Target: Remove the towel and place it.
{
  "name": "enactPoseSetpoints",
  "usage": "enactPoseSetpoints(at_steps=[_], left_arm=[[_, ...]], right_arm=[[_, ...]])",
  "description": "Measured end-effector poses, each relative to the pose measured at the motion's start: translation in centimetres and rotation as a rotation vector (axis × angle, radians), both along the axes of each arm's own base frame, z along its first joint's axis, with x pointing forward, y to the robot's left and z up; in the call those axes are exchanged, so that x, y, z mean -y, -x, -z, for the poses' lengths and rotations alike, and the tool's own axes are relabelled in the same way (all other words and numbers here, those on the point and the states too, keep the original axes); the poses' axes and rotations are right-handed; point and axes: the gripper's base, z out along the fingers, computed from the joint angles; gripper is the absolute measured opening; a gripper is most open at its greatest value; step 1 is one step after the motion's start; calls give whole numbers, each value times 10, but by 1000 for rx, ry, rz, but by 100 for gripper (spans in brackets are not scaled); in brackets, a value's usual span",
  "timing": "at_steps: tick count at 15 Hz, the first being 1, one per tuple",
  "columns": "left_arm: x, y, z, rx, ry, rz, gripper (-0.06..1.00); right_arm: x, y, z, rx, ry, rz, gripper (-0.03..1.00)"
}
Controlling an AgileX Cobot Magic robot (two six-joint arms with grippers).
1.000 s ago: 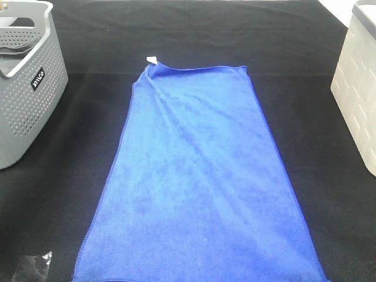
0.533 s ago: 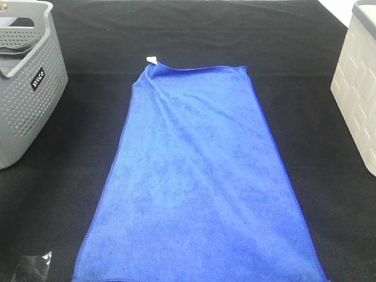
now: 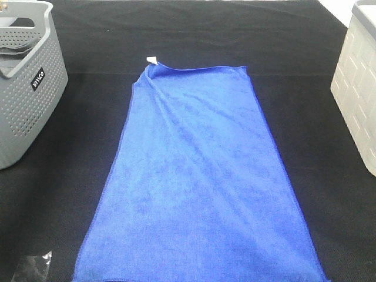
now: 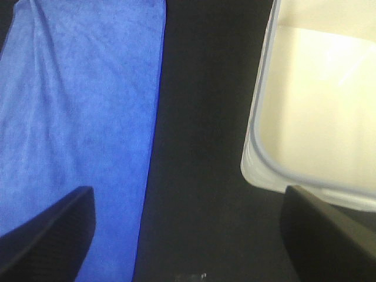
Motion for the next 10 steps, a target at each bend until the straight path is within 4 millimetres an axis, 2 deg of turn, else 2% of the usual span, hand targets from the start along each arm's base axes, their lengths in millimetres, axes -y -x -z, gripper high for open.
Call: enactPoseSetpoints(at_steps=[2, 5, 7, 10], left_arm=[[-1, 47, -1, 78, 15, -5, 80], [-5, 118, -3, 217, -9, -3, 80], [-10, 163, 4, 274, -65, -2, 80], [-16, 230, 11, 366, -118, -12, 80]], right_arm=[[1, 41, 10, 39, -1, 0, 81], [1, 91, 32, 94, -1, 0, 81], [2, 119, 52, 126, 1, -3, 81], [2, 150, 86, 166, 5, -7, 80]])
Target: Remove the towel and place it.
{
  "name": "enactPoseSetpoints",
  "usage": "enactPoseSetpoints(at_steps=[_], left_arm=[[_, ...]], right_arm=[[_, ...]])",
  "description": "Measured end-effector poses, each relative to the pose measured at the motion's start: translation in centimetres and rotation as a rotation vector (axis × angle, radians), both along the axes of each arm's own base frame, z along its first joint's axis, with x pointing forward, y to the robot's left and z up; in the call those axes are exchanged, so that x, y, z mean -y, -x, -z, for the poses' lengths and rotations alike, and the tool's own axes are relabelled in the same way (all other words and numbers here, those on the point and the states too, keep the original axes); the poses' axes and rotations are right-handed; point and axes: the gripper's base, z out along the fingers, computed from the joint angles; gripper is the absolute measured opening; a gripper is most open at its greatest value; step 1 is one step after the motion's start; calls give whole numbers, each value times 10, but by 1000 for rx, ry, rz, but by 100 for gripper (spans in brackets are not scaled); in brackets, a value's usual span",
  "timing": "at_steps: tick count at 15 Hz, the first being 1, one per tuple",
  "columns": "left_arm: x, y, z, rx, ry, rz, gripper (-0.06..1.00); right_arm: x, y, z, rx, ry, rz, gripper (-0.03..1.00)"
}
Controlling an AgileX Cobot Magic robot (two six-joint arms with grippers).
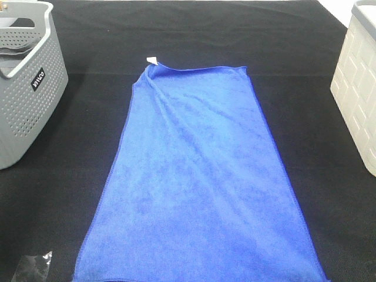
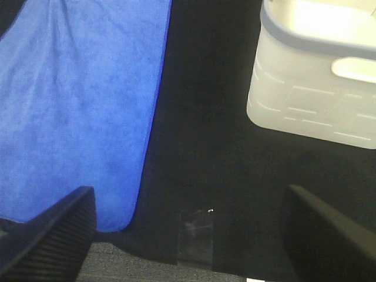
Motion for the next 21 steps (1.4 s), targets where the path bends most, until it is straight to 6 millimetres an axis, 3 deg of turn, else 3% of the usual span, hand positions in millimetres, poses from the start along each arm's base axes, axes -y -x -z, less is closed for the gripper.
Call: enactPoseSetpoints(at_steps=[6, 10, 16, 21], left_arm=[[-8, 114, 25, 22, -9, -43, 80], [-8, 165, 56, 138, 4, -31, 80], [8, 138, 98, 28, 44, 135, 80], [13, 138, 97, 44, 91, 174, 80]], right_arm=[[0, 36, 57, 95, 12, -9, 80], [1, 35, 67, 110, 61, -40, 80], [0, 24, 68, 194, 60, -45, 79], [0, 24, 68, 196, 59, -45, 79]])
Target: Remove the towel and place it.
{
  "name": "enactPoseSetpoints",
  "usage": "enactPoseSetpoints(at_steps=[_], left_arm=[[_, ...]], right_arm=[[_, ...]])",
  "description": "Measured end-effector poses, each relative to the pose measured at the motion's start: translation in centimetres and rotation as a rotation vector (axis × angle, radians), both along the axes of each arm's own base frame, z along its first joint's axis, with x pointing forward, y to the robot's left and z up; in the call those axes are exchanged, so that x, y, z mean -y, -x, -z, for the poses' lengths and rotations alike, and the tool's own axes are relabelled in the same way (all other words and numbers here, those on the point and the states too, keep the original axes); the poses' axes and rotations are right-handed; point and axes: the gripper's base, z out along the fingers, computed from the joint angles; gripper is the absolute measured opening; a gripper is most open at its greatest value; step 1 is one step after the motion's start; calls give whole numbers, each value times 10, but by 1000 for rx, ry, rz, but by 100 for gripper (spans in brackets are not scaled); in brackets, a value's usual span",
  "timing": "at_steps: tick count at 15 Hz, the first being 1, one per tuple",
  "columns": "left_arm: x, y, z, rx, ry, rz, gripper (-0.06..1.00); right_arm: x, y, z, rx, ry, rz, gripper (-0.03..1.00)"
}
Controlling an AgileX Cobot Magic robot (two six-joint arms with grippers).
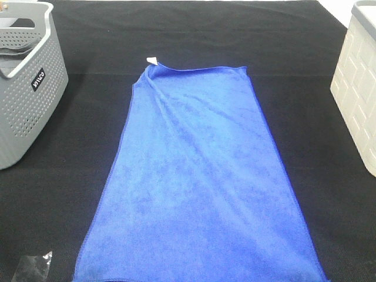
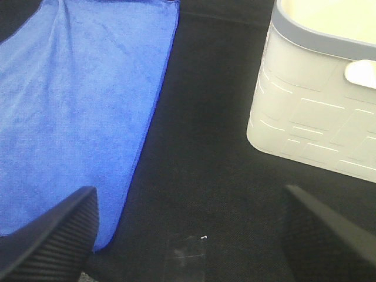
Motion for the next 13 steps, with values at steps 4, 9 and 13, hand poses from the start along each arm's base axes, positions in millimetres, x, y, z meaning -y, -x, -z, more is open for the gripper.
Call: enactPoseSetpoints(at_steps=[4, 9, 13], left_arm=[[0, 0, 0, 1, 3, -27, 80], [1, -1, 0, 2, 4, -74, 80], [1, -1, 0, 2, 4, -74, 80]], right_arm=[[0, 0, 0, 0, 0, 0, 78], [0, 0, 0, 0, 0, 0, 78], [0, 0, 0, 0, 0, 0, 78]])
